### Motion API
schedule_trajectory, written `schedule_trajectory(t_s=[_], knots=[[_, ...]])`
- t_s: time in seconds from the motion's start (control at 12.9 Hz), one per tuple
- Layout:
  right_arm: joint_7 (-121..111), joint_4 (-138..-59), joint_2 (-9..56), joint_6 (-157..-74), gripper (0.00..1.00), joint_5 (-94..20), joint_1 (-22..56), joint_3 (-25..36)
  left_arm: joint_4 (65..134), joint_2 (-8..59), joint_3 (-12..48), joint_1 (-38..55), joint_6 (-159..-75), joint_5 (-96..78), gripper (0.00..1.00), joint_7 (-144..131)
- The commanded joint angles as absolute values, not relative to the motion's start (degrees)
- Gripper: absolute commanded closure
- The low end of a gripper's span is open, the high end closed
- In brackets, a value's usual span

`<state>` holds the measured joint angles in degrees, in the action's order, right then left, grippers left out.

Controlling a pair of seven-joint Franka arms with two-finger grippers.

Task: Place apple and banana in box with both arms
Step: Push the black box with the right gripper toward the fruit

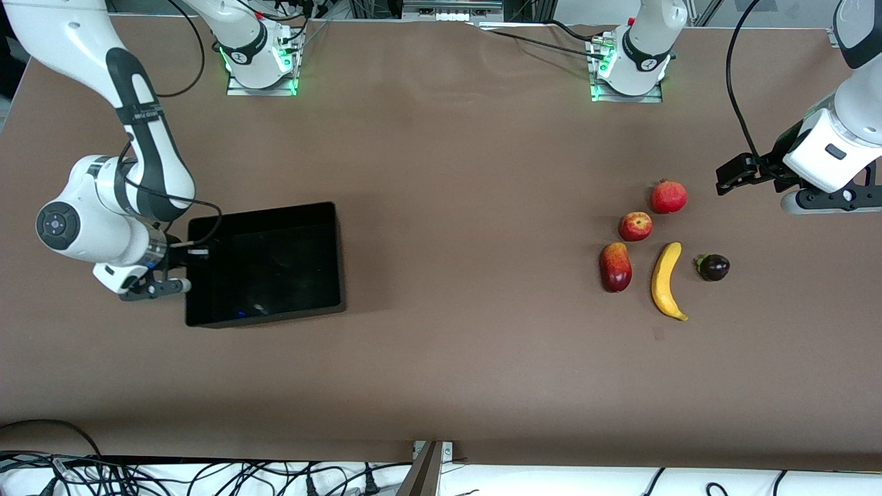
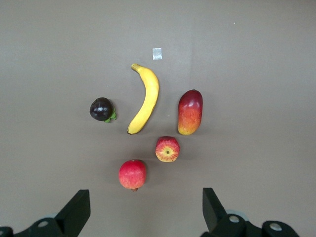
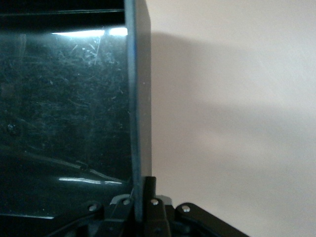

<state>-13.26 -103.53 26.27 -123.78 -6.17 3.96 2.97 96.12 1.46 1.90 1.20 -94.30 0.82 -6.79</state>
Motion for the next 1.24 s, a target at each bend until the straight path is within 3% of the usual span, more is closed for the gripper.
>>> schedule_trajectory(t_s=[0.0, 0.23, 0.62, 0.85, 1.16], knots=[[-1.9, -93.4, 25.7, -115.1, 1.00, -7.8, 11.3, 0.8, 95.9, 1.3, 2.0, 0.9, -94.6, 0.1, 0.00, -7.2], [13.4, -87.9, 29.6, -115.5, 1.00, -7.9, 23.6, 0.8, 95.9, 1.3, 2.2, 0.9, -94.5, 0.1, 0.00, -7.2], [33.1, -73.9, 43.2, -123.0, 1.00, -12.0, 38.2, 0.8, 95.9, 1.4, 2.1, 0.9, -94.5, 0.1, 0.00, -7.2], [37.2, -68.1, 49.4, -124.4, 1.00, -12.0, 41.8, 0.9, 95.9, 1.4, 2.1, 0.9, -94.5, 0.1, 0.00, -7.2], [40.6, -67.9, 53.8, -132.9, 1.00, -12.0, 44.4, 0.9, 95.9, 1.3, 2.2, 0.9, -94.5, 0.1, 0.00, -7.2]])
